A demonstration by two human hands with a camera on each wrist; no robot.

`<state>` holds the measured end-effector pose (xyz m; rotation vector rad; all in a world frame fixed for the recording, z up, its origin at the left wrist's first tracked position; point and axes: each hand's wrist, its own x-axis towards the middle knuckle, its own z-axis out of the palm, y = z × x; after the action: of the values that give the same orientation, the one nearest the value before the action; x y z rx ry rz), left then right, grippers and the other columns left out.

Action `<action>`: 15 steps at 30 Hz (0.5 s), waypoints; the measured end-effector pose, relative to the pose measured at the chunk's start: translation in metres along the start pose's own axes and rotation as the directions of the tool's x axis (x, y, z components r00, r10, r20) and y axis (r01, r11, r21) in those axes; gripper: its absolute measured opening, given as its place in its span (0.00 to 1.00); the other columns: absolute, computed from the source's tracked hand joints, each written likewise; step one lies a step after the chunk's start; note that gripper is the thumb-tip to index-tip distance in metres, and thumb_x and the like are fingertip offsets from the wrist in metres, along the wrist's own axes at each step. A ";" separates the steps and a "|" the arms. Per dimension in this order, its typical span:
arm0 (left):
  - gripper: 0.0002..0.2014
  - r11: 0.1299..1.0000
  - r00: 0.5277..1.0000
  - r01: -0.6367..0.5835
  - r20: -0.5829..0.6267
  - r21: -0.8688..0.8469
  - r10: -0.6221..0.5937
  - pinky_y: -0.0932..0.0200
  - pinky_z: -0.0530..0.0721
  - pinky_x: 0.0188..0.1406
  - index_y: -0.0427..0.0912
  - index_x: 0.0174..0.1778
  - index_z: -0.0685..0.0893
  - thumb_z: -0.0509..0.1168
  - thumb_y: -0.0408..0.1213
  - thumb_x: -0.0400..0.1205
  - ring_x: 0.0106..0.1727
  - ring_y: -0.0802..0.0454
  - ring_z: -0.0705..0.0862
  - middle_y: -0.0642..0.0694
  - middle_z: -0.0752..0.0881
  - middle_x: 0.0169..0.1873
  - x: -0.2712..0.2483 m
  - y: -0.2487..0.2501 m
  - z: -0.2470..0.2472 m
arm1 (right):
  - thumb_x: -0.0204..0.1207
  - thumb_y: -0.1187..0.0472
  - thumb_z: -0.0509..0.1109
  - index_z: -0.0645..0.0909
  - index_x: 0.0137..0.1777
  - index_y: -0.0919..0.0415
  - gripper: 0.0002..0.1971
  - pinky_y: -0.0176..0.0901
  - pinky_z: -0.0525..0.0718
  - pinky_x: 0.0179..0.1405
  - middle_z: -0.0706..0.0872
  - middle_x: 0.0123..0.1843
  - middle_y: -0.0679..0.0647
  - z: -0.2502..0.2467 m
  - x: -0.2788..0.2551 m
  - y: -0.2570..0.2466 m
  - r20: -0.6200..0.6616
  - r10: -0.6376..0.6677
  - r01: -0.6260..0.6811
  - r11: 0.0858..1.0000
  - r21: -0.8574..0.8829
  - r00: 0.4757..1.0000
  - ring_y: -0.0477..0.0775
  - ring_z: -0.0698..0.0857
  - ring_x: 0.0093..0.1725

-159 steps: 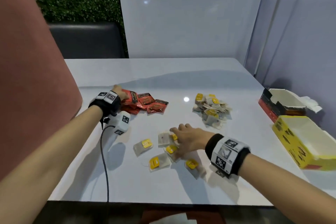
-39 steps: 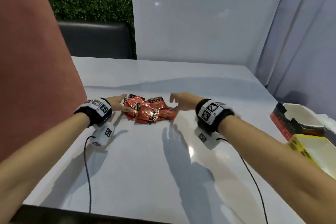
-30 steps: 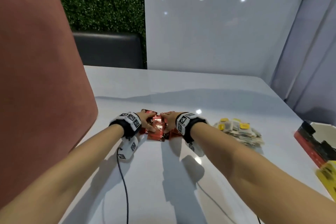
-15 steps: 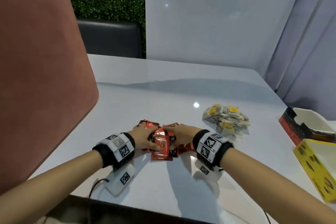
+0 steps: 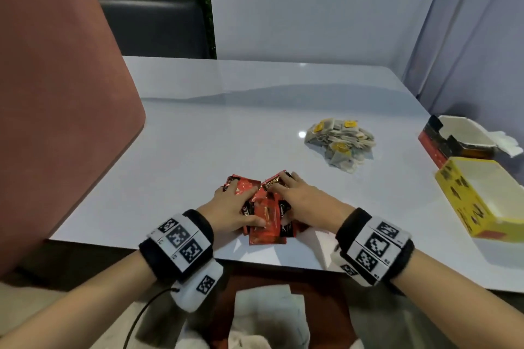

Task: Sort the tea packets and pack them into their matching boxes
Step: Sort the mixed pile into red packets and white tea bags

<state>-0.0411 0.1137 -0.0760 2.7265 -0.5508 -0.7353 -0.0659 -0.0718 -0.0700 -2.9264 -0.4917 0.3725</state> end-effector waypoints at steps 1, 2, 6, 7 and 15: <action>0.51 0.999 1.000 -0.017 0.003 -0.027 0.017 0.39 0.59 0.79 0.59 0.81 0.50 0.62 0.73 0.65 0.81 0.37 0.52 0.42 0.49 0.82 -0.001 0.000 -0.002 | 0.76 0.63 0.67 0.60 0.78 0.56 0.32 0.63 0.72 0.70 0.60 0.79 0.61 -0.002 -0.002 -0.001 -0.024 -0.012 0.011 0.999 -0.041 1.000 0.65 0.58 0.79; 0.51 0.997 0.999 -0.048 -0.005 -0.057 0.048 0.43 0.58 0.80 0.57 0.81 0.50 0.61 0.74 0.65 0.81 0.40 0.54 0.42 0.51 0.83 -0.004 0.000 -0.005 | 0.76 0.65 0.66 0.61 0.78 0.59 0.30 0.61 0.70 0.71 0.60 0.80 0.61 -0.005 -0.003 -0.002 -0.041 -0.024 0.021 0.997 -0.069 0.999 0.63 0.56 0.81; 0.64 0.972 0.994 -0.096 -0.066 -0.213 0.084 0.48 0.59 0.80 0.56 0.82 0.49 0.46 0.87 0.50 0.82 0.45 0.57 0.48 0.54 0.83 -0.020 -0.001 -0.021 | 0.70 0.65 0.72 0.72 0.67 0.63 0.24 0.53 0.75 0.62 0.74 0.67 0.59 -0.008 -0.003 0.001 -0.098 -0.045 0.045 0.999 -0.009 0.994 0.58 0.69 0.70; 0.68 0.966 0.991 -0.105 -0.109 -0.238 0.081 0.44 0.53 0.81 0.57 0.82 0.49 0.42 0.88 0.45 0.83 0.45 0.51 0.49 0.50 0.83 -0.023 -0.002 -0.025 | 0.70 0.64 0.73 0.73 0.63 0.62 0.21 0.52 0.76 0.58 0.75 0.63 0.58 -0.011 -0.002 0.002 -0.104 -0.033 0.038 0.998 0.041 0.994 0.57 0.71 0.66; 0.38 0.805 0.941 -0.308 -0.288 -0.508 0.178 0.55 0.70 0.73 0.54 0.66 0.78 0.56 0.74 0.67 0.66 0.60 0.79 0.54 0.82 0.66 -0.041 0.017 -0.077 | 0.72 0.66 0.73 0.83 0.45 0.55 0.06 0.32 0.76 0.42 0.85 0.39 0.44 -0.075 -0.013 0.001 -0.242 -0.137 0.215 0.919 0.330 0.960 0.42 0.82 0.41</action>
<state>-0.0387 0.1274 0.0121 2.1124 -0.5269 -0.4181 -0.0576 -0.0855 0.0048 -2.5101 -0.5835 0.1033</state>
